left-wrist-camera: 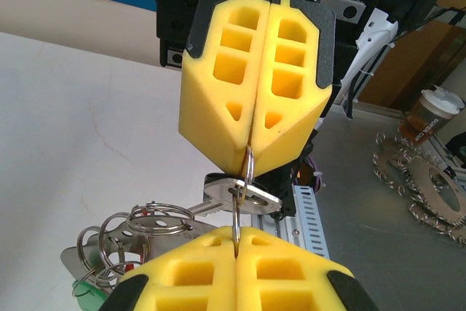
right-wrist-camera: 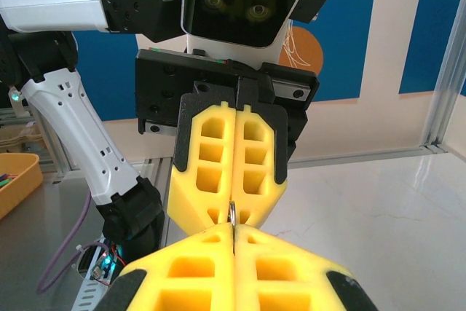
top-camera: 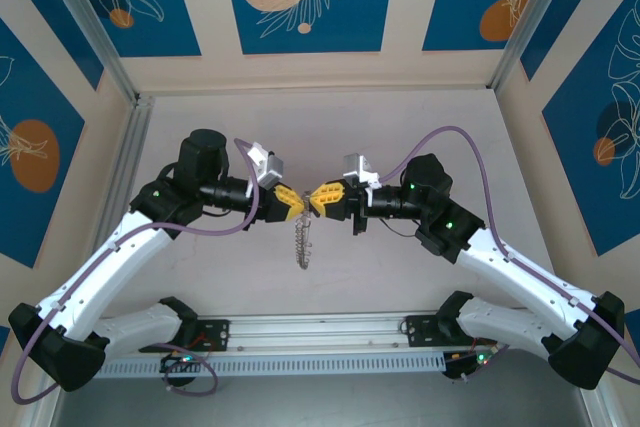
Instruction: Put the keys on the keyring
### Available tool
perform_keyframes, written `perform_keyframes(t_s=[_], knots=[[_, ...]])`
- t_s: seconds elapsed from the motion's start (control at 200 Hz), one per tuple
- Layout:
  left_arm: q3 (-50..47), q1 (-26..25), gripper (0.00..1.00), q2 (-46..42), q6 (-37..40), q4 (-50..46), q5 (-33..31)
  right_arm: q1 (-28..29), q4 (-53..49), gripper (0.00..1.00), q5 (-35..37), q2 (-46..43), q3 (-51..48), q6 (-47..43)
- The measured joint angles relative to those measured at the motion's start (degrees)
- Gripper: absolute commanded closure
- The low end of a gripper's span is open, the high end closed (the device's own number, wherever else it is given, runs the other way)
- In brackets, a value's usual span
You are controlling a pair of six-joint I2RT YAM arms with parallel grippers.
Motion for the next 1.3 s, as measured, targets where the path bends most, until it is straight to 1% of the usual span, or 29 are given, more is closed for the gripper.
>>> perform_keyframes(t_s=[0.345, 0.57, 0.82, 1.3], knots=[[0.0, 0.0, 1.00, -0.3, -0.2, -0.1, 0.0, 0.0, 1.7, 1.00, 0.2, 0.0, -1.1, 0.0], [0.0, 0.0, 1.00, -1.5, -2.0, 1.5, 0.1, 0.0, 2.9, 1.00, 0.2, -0.4, -1.2, 0.0], [0.0, 0.0, 1.00, -1.9, -3.2, 2.5, 0.5, 0.0, 2.9, 1.00, -0.2, -0.4, -1.3, 0.0], [0.0, 0.0, 1.00, -1.9, -3.2, 2.6, 0.5, 0.2, 2.3, 1.00, -1.4, -0.2, -1.3, 0.0]])
